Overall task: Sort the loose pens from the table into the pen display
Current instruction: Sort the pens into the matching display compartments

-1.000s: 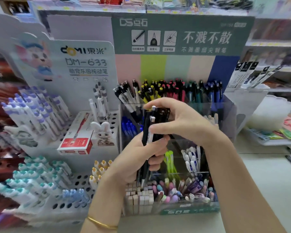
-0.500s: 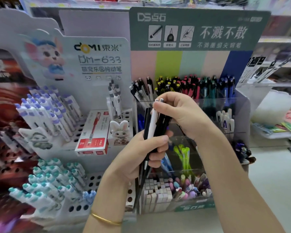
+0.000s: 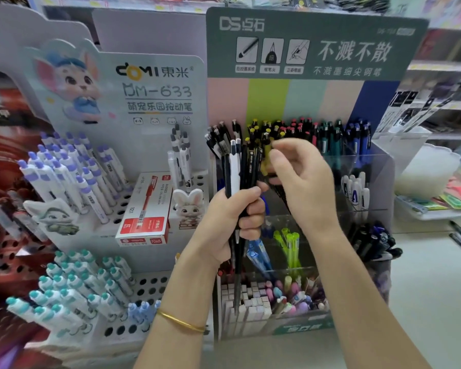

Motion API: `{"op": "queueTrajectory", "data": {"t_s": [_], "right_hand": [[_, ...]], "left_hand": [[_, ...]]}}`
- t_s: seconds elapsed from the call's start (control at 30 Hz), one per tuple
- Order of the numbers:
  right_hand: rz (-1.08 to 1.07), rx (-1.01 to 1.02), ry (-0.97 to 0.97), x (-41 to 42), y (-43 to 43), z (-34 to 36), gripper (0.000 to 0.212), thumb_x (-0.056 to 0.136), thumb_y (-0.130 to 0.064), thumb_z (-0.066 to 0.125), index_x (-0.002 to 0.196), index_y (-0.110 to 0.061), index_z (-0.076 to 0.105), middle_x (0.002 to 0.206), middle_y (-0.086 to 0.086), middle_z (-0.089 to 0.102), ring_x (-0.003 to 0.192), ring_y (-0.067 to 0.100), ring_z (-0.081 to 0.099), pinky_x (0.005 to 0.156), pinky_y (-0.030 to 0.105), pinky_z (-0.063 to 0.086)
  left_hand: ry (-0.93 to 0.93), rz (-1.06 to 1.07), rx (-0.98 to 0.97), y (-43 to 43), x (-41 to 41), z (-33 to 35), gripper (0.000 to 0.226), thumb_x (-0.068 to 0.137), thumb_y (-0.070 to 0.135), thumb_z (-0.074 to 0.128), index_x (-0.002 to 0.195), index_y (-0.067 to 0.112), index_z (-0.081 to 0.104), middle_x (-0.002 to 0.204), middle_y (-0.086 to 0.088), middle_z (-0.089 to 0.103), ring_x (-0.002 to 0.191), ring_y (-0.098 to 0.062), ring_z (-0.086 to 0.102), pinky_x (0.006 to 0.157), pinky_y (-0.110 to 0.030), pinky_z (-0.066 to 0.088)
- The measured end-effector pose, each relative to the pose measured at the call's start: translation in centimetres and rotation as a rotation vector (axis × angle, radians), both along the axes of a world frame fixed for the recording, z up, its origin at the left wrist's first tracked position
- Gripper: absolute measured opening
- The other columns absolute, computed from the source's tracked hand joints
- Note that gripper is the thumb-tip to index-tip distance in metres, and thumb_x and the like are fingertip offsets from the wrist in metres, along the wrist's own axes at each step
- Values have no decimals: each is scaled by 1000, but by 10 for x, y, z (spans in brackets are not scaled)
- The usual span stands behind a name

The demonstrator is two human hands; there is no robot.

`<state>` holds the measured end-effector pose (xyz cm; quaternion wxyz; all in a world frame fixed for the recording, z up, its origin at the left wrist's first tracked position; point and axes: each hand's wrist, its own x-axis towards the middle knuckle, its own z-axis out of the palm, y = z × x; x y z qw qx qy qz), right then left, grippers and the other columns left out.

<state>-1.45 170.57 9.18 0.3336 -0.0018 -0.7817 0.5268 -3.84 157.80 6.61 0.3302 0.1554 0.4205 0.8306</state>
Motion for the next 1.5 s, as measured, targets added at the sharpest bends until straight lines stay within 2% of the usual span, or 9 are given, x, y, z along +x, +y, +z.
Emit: {"op": "queueTrajectory", "data": {"t_s": [0.17, 0.5, 0.57, 0.67, 0.87, 1.0, 1.17, 1.33, 1.5], "right_hand": [[-8, -390, -199, 28, -5, -42, 18, 100, -19, 45, 100, -10, 61, 86, 11, 67, 66, 18, 63, 56, 28, 54], [222, -1580, -280, 47, -27, -53, 35, 99, -31, 45, 82, -9, 67, 89, 16, 70, 80, 28, 68, 69, 41, 56], [207, -1623, -225, 44, -26, -48, 37, 98, -29, 46, 75, -11, 68, 82, 11, 70, 73, 23, 68, 64, 33, 57], [193, -1616, -167, 39, -23, -39, 33, 97, -35, 46, 80, -14, 65, 90, 8, 70, 91, 24, 68, 94, 40, 50], [288, -1607, -166, 30, -19, -42, 47, 99, -41, 38, 96, -9, 73, 103, 9, 72, 98, 23, 69, 92, 38, 50], [310, -1465, -199, 34, -24, -43, 49, 100, -41, 36, 94, -11, 74, 106, 8, 71, 104, 21, 65, 89, 37, 50], [-114, -607, 105, 35, -9, -27, 15, 97, -15, 52, 108, -18, 62, 91, 0, 62, 87, 18, 61, 73, 30, 51], [21, 98, 118, 33, 11, 6, 44, 93, -14, 54, 135, -26, 51, 87, 1, 51, 80, 13, 51, 79, 28, 49], [192, 278, -51, 27, 22, 20, 45, 93, -14, 56, 135, -30, 50, 71, -16, 46, 65, 4, 43, 66, 14, 40]], "left_hand": [[158, 156, 20, 16, -5, 14, 9, 100, 8, 42, 103, 7, 51, 58, 4, 36, 41, -4, 31, 36, -15, 24], [391, 389, 1, 53, -1, 28, 10, 97, 6, 47, 107, 10, 46, 60, 2, 39, 47, -10, 31, 42, -21, 29], [413, 397, -69, 56, 7, 22, 12, 96, 5, 51, 101, 11, 41, 59, -1, 40, 46, -13, 34, 43, -24, 34], [400, 381, -134, 60, 18, 12, 18, 93, 5, 57, 97, 16, 43, 55, -3, 45, 45, -16, 41, 48, -31, 42], [445, 398, -176, 58, 29, 4, 20, 90, 3, 61, 106, 13, 55, 63, -13, 52, 55, -20, 53, 59, -31, 52], [478, 439, -208, 55, 30, 1, 8, 92, 9, 61, 97, 11, 56, 60, 1, 49, 48, -7, 46, 51, -19, 42], [444, 330, -207, 43, 26, -3, 17, 91, 17, 62, 95, 6, 51, 55, 5, 44, 45, -10, 38, 42, -22, 31], [483, 276, -211, 34, 26, 1, 31, 77, 35, 63, 94, 12, 51, 52, 8, 40, 42, -9, 32, 40, -22, 27], [442, 153, -273, 24, 18, -3, 15, 92, 15, 60, 97, 7, 48, 59, 0, 37, 46, -12, 30, 42, -26, 23]]}}
